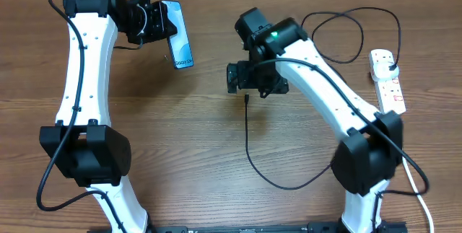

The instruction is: Plug charger to phone and switch on socket

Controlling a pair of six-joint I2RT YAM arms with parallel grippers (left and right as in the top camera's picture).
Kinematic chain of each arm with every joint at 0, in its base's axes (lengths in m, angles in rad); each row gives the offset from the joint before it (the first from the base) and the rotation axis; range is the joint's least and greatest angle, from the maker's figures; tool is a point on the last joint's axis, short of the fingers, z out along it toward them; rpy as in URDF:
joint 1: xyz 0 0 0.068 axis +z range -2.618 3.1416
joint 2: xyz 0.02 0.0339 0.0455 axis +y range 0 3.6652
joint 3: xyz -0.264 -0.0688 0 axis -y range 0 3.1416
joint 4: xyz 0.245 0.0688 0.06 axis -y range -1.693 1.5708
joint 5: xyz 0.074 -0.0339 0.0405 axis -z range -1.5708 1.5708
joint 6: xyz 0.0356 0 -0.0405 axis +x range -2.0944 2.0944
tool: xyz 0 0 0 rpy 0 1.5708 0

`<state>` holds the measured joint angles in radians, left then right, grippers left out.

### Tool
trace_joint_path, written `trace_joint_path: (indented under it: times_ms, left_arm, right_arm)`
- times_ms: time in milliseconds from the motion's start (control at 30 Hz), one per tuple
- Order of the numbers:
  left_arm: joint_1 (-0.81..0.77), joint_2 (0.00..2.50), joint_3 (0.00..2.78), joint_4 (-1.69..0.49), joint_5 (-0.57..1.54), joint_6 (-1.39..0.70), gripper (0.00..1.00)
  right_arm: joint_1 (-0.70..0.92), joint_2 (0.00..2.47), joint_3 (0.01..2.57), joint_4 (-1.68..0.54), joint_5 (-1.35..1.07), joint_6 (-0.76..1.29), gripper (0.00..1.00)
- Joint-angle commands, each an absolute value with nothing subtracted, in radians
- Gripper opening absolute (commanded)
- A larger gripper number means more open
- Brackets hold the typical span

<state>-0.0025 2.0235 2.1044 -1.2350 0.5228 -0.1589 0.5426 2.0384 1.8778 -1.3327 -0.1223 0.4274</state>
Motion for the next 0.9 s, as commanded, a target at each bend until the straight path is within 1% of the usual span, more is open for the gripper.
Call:
trace_joint_path:
  times_ms: [0, 200, 333, 533, 867]
  left_arm:
    - [-0.001, 2.024, 2.111, -1.235, 0.553, -0.169, 0.04]
    - [-0.001, 2.024, 2.111, -1.237, 0.624, -0.168, 0.04]
    - [-0.001, 2.024, 2.111, -1.238, 0.627, -0.169, 0.04]
    - [-0.001, 2.024, 2.111, -1.238, 0.641, -0.173, 0.04]
    - [-0.001, 2.024, 2.111, -1.322, 0.656, -0.173, 0.04]
  right_arm:
    - [0.539, 2.062, 1.898, -1.293, -0.113, 0.444, 1.0]
    - [0.536, 2.064, 1.898, -1.249, -0.112, 0.44, 1.0]
    - [0.513, 2.064, 1.898, -1.252, -0.103, 0.442, 1.0]
    - [0.487, 2.065, 1.897, -1.186, -0.095, 0.49, 1.0]
    - [0.488, 2.071, 1.897, -1.27, -0.094, 0.49, 1.0]
